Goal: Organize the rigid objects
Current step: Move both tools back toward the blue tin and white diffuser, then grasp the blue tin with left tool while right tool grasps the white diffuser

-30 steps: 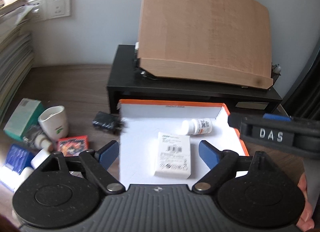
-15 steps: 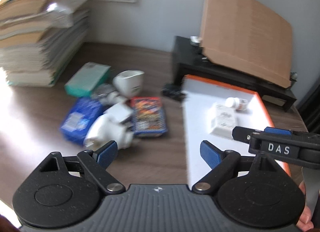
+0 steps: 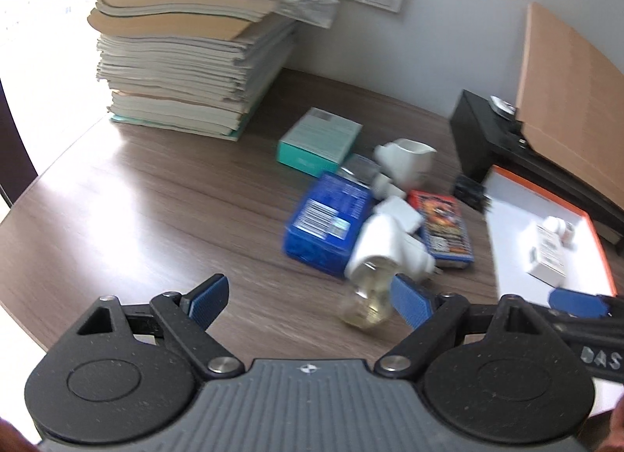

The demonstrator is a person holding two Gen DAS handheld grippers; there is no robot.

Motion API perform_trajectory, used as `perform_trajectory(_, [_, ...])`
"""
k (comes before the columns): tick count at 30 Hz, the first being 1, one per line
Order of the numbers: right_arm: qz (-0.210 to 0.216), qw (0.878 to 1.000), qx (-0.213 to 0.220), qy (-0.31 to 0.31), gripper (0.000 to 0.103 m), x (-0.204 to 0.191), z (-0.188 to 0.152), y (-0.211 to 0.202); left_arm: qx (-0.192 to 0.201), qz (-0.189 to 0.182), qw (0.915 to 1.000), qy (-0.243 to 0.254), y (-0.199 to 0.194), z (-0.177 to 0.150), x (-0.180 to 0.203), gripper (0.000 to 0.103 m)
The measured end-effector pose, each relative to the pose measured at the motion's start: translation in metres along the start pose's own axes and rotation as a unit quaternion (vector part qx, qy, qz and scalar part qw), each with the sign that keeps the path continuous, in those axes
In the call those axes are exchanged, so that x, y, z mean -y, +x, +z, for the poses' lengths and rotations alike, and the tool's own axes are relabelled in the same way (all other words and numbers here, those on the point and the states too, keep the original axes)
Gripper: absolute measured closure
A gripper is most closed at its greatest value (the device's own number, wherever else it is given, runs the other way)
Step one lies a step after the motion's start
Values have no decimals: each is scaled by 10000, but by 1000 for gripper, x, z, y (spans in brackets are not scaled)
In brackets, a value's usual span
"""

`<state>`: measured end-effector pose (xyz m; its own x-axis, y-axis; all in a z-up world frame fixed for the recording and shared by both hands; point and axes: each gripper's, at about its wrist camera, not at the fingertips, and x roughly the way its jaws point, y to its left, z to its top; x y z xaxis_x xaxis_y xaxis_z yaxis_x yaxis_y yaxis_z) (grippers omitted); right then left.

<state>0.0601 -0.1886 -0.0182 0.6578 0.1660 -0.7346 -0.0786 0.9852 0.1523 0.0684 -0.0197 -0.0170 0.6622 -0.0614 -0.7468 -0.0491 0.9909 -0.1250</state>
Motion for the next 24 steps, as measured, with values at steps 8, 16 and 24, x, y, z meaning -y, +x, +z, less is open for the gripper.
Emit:
perform_trajectory(8, [-53,9999,-29,121,18,-8,-1,8,-133,-126,9994,279,46,27,-12,10])
perform_trajectory(16, [-360,9983,-84,455,18,-1,-6,11,-387,-493,9945,839,89,43,-8,13])
perform_trajectory(24, [-429,9967,-191,667,18,-4,-10,19,-415,-658,9879,1339,111,36,7,20])
